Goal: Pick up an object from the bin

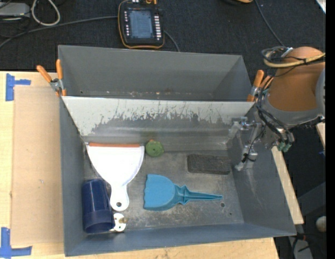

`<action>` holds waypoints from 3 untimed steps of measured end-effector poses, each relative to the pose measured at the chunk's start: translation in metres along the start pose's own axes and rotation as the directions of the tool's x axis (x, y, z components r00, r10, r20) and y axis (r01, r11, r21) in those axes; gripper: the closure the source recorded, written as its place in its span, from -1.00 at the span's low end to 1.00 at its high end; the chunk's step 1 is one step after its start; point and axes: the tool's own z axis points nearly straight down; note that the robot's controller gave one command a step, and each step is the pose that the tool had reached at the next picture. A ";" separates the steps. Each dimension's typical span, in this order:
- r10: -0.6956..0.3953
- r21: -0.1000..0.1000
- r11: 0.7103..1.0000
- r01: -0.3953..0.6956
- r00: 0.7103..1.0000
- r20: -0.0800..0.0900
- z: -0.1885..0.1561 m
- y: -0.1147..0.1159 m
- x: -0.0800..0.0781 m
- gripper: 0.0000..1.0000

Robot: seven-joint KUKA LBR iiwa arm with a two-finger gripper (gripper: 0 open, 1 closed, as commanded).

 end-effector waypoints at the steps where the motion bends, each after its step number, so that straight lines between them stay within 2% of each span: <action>1: -0.004 0.001 1.000 0.004 1.000 0.007 -0.005 0.001 -0.002 -1.00; 2: 0.121 -0.002 0.993 -0.121 0.993 0.002 0.102 0.012 -0.007 -1.00; 3: 0.112 0.001 0.994 -0.112 0.994 0.017 0.064 0.019 -0.002 -1.00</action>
Offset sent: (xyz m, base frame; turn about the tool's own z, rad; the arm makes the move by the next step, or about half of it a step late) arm 0.0074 0.0110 -0.0995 0.1219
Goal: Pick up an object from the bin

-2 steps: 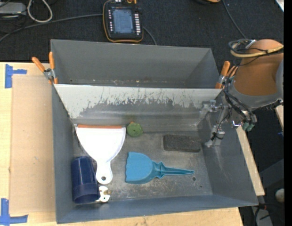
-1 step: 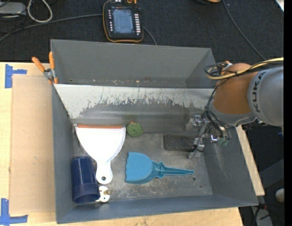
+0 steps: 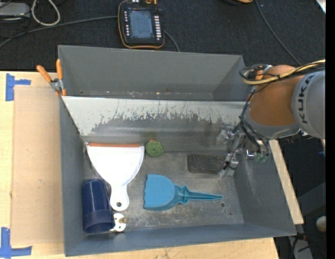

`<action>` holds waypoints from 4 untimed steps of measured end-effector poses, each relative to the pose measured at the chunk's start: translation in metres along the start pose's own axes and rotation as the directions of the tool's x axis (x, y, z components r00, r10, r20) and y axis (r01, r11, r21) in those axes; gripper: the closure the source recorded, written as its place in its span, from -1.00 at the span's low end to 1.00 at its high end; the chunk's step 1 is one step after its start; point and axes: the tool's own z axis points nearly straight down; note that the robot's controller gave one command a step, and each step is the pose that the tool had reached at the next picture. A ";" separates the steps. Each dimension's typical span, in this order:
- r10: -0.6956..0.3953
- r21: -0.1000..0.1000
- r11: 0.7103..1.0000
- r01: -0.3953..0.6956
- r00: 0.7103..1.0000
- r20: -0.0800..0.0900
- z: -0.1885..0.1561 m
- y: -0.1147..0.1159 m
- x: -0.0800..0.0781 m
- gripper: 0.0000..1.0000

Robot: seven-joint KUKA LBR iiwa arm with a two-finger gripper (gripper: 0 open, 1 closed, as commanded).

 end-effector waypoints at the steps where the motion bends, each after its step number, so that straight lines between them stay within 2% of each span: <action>1: 0.053 -0.002 0.999 -0.053 0.999 -0.013 0.006 0.000 0.006 -1.00; 2: 0.077 -0.001 0.997 -0.077 0.997 -0.002 0.036 0.016 0.012 -1.00; 3: 0.199 -0.001 0.980 -0.199 0.980 -0.005 0.036 0.017 0.016 1.00; 4: 0.199 -0.001 0.980 -0.199 0.980 -0.005 0.036 0.017 0.016 1.00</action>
Offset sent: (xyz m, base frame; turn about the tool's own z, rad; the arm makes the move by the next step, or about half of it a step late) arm -0.0101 0.0162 -0.0360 0.0797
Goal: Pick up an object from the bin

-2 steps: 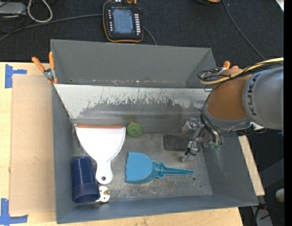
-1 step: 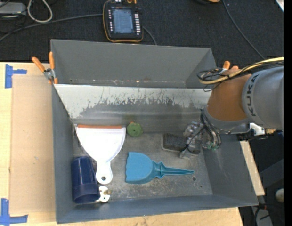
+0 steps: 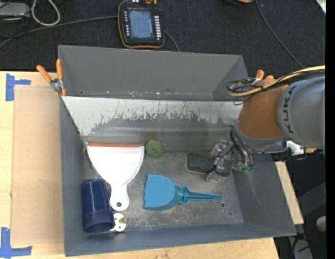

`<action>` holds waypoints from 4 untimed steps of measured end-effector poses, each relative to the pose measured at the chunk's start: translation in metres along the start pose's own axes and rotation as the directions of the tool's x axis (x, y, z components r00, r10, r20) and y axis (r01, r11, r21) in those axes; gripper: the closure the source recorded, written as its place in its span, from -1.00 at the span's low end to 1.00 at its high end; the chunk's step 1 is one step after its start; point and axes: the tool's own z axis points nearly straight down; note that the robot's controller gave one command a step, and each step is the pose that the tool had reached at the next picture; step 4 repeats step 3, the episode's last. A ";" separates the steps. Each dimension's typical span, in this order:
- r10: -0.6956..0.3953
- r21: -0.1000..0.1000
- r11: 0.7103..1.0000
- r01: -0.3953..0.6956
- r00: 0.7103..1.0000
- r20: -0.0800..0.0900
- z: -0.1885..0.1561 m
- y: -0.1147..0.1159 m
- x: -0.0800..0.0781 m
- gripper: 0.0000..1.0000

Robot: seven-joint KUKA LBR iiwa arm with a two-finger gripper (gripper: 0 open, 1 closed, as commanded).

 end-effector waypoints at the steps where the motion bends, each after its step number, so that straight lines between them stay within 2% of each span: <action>1: -0.001 0.001 1.000 0.001 1.000 -0.009 -0.013 0.000 0.003 1.00; 2: -0.002 -0.001 1.000 0.002 1.000 0.000 -0.047 0.000 0.000 1.00; 3: -0.004 -0.002 1.000 0.004 1.000 -0.002 -0.066 0.000 0.001 1.00; 4: -0.004 -0.002 1.000 0.004 1.000 -0.002 -0.066 0.000 0.001 1.00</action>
Offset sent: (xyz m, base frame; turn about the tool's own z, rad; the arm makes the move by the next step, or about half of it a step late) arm -0.0019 0.0003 0.0075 -0.0004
